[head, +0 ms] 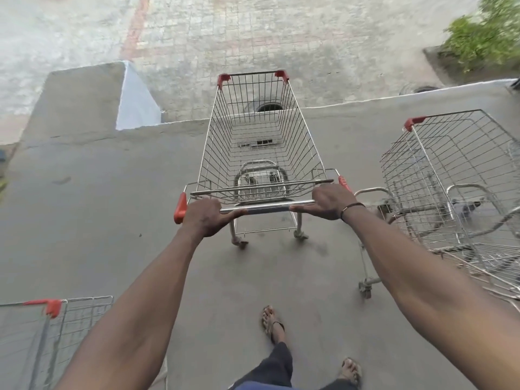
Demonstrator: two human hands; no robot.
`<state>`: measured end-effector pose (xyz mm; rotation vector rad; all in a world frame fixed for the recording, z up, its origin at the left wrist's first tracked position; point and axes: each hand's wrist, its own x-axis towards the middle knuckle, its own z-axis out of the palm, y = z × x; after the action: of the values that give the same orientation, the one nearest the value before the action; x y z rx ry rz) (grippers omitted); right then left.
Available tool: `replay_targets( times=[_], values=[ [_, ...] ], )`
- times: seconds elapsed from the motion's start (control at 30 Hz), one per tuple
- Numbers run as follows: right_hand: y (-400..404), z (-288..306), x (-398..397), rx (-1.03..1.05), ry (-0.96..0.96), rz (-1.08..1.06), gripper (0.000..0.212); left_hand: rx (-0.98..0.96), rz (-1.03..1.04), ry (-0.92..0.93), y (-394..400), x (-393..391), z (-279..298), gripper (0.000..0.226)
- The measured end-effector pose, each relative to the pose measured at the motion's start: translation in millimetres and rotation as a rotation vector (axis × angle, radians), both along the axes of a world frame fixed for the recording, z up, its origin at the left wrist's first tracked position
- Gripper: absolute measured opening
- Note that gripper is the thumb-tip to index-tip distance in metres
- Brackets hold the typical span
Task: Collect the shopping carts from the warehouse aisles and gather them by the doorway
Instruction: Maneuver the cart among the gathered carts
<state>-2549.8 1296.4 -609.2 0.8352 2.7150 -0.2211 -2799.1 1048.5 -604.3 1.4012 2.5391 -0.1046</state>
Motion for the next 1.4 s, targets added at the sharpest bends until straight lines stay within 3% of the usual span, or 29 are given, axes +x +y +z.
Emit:
replay_targets(
  times=[0.43, 0.77, 1.23, 1.4],
  values=[
    [-103.7, -7.3, -6.6, -0.016, 0.024, 0.068, 0.103, 0.061, 0.079, 0.037, -130.7, 12.4, -16.1, 0.101],
    [-202.8, -15.0, 56.1, -0.003, -0.027, 0.070, 0.113, 0.058, 0.081, 0.053, -236.7, 81.2, -17.4, 0.104],
    [-344.7, -9.9, 158.8, 0.083, -0.037, 0.139, 0.105, 0.010, 0.030, 0.037, -359.7, 172.1, -4.5, 0.096],
    [-399.9, -7.3, 180.2, 0.080, 0.033, 0.003, 0.110, 0.008, 0.016, -0.017, -397.9, 187.1, 3.8, 0.094]
  ],
)
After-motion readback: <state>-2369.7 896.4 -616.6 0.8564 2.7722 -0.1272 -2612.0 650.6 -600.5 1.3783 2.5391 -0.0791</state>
